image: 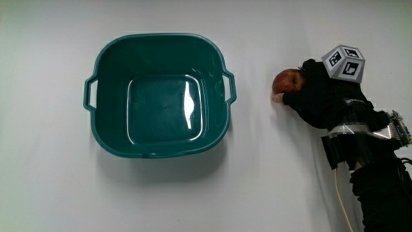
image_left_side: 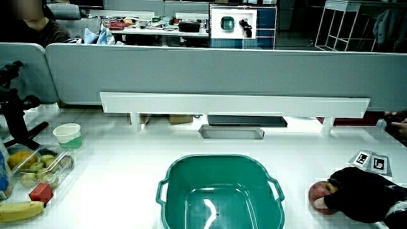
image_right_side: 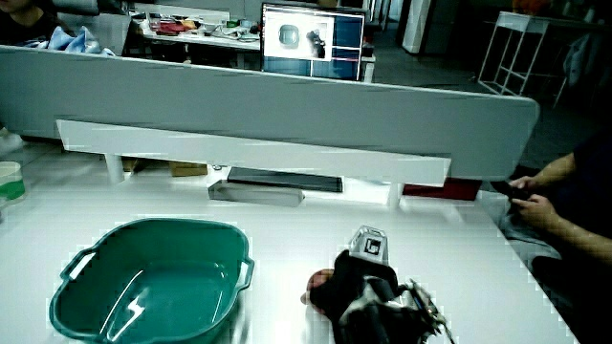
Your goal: Pick apple from desk
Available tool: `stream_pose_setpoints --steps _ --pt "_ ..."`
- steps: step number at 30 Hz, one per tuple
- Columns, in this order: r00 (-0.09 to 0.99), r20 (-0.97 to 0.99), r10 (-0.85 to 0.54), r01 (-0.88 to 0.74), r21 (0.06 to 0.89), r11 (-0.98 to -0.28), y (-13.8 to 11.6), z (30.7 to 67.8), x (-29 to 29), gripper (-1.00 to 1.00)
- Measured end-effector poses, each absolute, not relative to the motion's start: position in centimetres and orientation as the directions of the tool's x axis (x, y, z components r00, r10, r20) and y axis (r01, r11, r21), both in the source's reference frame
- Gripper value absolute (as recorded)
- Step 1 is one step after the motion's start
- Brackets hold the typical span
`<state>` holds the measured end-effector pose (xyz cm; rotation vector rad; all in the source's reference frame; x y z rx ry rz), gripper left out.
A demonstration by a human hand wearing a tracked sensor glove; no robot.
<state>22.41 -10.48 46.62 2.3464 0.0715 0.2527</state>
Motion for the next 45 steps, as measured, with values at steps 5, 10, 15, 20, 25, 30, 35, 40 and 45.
stream_pose_setpoints --steps 5,10,15,20,25,30,35,40,45 --pt "0.978 0.154 0.137 -0.012 0.706 -0.708 -10.6 46.8 22.5 0.63" --pt "0.978 0.156 0.136 -0.015 0.708 -0.706 -10.7 46.9 22.5 0.78" --pt "0.982 0.166 0.095 -0.043 0.676 -0.736 -10.6 46.4 22.1 0.94" --pt "0.983 0.175 0.064 -0.067 0.656 -0.752 -10.6 46.4 22.1 1.0" --pt "0.981 0.189 0.052 -0.079 0.626 -0.776 -10.4 46.4 22.1 1.0" --pt "0.977 0.213 0.028 -0.109 0.602 -0.791 -10.4 45.4 21.8 1.0" --pt "0.974 0.224 -0.013 -0.139 0.56 -0.817 -10.7 43.4 20.8 1.0" --pt "0.97 0.241 -0.043 -0.163 0.503 -0.849 -10.7 41.1 19.9 1.0" --pt "0.957 0.276 -0.087 -0.204 0.433 -0.878 -10.9 38.9 18.5 1.0"
